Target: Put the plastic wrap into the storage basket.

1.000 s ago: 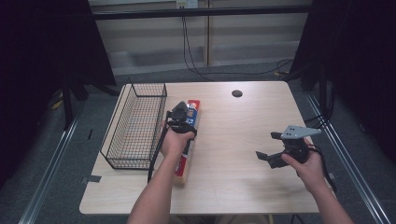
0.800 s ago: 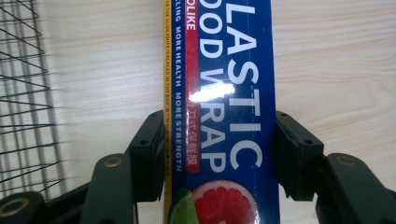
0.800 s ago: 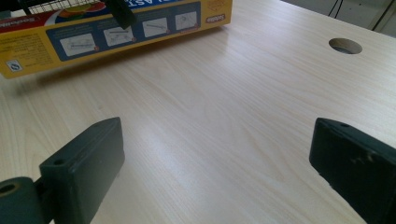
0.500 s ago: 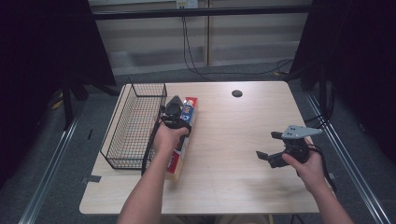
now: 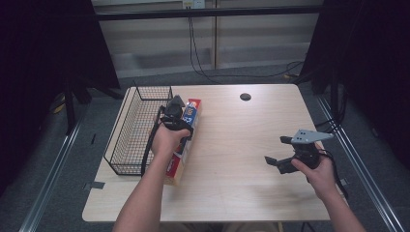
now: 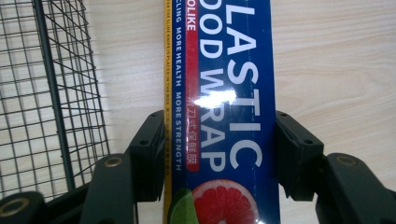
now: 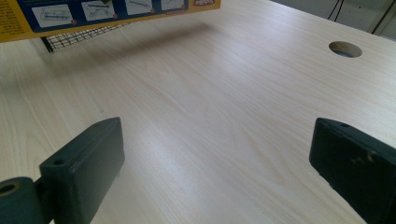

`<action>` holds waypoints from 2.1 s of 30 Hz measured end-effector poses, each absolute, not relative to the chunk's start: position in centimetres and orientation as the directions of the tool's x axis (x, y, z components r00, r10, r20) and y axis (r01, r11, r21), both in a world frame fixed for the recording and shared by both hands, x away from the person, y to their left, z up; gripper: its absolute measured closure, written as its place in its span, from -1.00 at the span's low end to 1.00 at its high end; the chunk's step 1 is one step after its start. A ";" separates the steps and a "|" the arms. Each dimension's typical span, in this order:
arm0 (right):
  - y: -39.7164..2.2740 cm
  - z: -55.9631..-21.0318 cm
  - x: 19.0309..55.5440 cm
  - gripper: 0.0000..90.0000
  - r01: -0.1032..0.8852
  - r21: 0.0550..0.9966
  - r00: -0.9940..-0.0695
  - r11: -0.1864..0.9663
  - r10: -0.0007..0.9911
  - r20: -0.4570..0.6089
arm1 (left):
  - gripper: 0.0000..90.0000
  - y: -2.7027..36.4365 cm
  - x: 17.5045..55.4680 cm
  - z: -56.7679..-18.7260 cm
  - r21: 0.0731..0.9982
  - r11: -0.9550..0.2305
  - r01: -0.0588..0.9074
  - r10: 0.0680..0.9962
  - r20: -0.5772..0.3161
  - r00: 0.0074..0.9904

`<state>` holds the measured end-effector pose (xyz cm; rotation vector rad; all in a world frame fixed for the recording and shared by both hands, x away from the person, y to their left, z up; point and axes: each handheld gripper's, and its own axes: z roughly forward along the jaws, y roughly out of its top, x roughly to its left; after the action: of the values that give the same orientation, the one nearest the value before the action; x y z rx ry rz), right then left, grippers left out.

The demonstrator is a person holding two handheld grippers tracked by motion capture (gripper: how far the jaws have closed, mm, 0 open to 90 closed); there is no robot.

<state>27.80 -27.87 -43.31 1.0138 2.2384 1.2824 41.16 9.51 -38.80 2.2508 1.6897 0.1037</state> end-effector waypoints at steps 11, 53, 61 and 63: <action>-27.7 -43.3 27.8 -0.93 0.404 0.852 -0.678 0.334 0.735 0.033 | -0.03 10.3 41.2 -37.2 0.296 -0.240 0.924 0.946 -0.140 0.291; -27.5 -43.3 27.8 -0.93 0.398 0.854 -0.684 0.335 0.729 0.033 | -0.02 13.3 41.2 -33.8 0.297 -0.205 0.933 0.956 -0.143 0.256; -27.4 -43.3 27.8 -0.93 0.397 0.854 -0.684 0.336 0.729 0.031 | -0.02 14.0 41.2 -33.3 0.300 -0.196 0.934 0.959 -0.142 0.247; -27.4 -43.3 27.8 -0.93 0.398 0.853 -0.683 0.337 0.729 0.030 | -0.02 14.2 41.2 -33.3 0.302 -0.184 0.935 0.959 -0.152 0.238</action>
<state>27.81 -27.42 -43.32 0.9981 2.2497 1.2815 41.15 14.23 -33.31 2.1865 1.7531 0.1009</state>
